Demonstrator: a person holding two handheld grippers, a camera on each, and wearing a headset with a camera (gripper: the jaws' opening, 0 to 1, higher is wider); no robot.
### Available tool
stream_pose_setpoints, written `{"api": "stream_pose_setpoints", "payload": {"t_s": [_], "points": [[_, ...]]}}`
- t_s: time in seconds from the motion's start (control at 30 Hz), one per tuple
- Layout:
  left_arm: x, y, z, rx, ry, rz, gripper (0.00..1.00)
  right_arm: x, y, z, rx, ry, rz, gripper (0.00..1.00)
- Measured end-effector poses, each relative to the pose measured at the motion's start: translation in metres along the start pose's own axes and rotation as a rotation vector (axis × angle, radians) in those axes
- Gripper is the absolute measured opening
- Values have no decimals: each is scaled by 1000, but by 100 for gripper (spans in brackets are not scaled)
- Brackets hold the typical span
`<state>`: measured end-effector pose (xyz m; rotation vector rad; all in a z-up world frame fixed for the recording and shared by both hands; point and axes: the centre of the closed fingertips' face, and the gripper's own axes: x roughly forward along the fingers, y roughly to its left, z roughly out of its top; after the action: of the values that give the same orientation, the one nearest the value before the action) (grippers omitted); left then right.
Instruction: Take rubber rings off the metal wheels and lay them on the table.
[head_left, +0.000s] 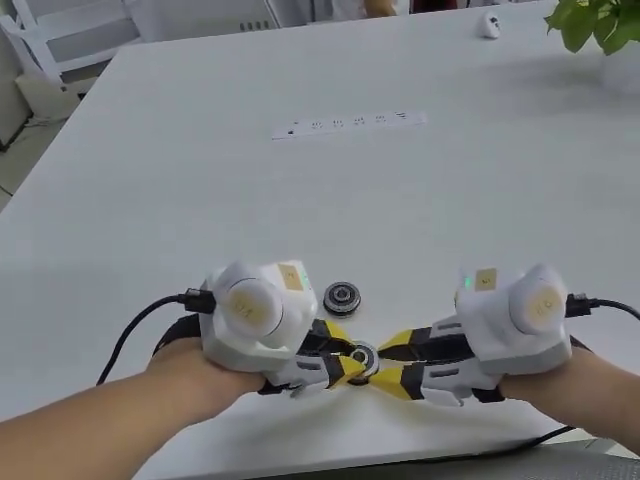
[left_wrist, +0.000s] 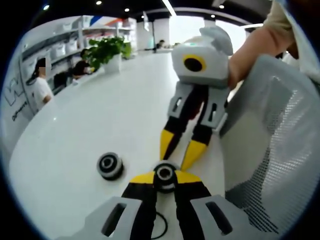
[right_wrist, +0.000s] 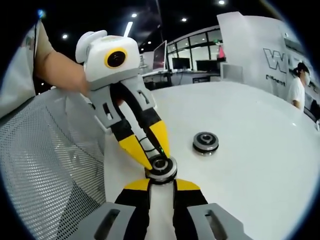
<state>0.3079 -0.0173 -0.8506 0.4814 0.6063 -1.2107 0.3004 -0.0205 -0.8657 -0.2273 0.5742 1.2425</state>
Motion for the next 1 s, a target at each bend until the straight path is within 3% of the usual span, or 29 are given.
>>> {"api": "stream_pose_setpoints", "payload": {"t_s": [0.53,0.57,0.6,0.63,0.67,0.73,1.0], "points": [[1,0,0,-7,-9,21,14,-1,0,-1,-3,9,-21,9],[1,0,0,-10,-10,23,14,-1,0,-1,-5,12,-24,8],[1,1,0,-12,-12,23,14,-4,-7,-4,-32,30,-51,0],[1,0,1,-16,-15,20,14,-4,-3,-2,-9,15,-26,0],[1,0,1,-15,-14,21,14,-4,-4,-3,12,22,-34,0],[1,0,0,-14,-12,23,14,-3,-4,-3,-11,19,-37,0],[1,-1,1,1,-8,35,13,-3,-6,-3,9,20,-43,0]]}}
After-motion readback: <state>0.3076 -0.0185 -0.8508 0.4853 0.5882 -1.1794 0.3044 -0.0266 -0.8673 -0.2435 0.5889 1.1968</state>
